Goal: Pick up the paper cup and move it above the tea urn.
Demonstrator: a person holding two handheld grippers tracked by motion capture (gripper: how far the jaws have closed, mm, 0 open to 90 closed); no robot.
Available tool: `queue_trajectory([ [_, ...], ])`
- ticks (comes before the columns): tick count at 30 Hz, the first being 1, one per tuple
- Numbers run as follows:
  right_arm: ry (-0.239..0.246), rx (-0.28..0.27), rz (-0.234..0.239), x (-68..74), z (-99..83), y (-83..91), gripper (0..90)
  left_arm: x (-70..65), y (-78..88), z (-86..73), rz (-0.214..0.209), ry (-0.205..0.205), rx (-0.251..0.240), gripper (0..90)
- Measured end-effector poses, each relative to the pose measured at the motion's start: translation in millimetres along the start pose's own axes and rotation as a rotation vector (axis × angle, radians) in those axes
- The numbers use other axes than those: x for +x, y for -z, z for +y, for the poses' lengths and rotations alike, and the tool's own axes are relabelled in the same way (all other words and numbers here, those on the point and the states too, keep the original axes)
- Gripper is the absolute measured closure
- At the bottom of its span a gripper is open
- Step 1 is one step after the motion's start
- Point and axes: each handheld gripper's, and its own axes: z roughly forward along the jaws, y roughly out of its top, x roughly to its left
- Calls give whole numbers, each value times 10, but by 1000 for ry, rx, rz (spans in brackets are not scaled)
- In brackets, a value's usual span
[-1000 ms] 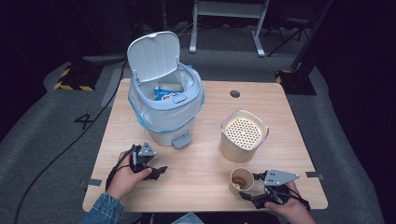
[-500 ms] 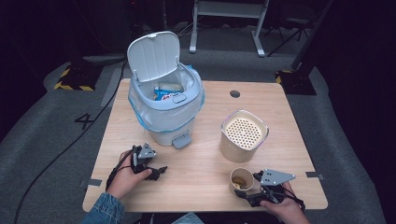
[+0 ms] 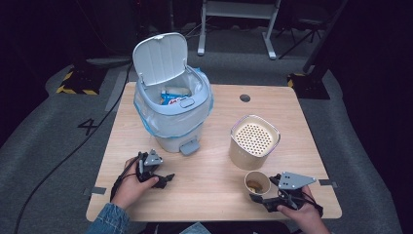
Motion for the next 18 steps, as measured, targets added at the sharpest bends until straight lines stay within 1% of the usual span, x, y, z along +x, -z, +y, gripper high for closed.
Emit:
queue_trajectory([
  [2, -9, -1, 8, -17, 25, 28, 305, -2, 0, -1, 1, 2, 0, 174],
  [3, -13, -11, 8, -48, 68, 78, 306, -5, 1, -2, 4, 5, 0, 174],
  [8, -16, -20, -19, -105, 171, 194, 309, 1, 1, -2, 5, 10, -1, 174],
  [9, -16, -20, -19, -105, 171, 194, 309, 3, 1, -2, 7, 13, -1, 174],
  [12, -20, -26, -33, -124, 267, 290, 311, 9, 0, -1, 6, 14, -1, 172],
  [14, -18, -28, -38, -127, 292, 314, 311, 10, -1, 0, 7, 14, 0, 172],
  [15, -22, -30, -42, -136, 352, 377, 312, 8, -1, 0, 7, 14, 0, 172],
  [17, -23, -29, -44, -141, 373, 400, 312, 9, -1, 0, 7, 14, 0, 172],
  [18, -31, -34, -46, -157, 433, 454, 313, 9, -1, 0, 7, 14, 0, 172],
])
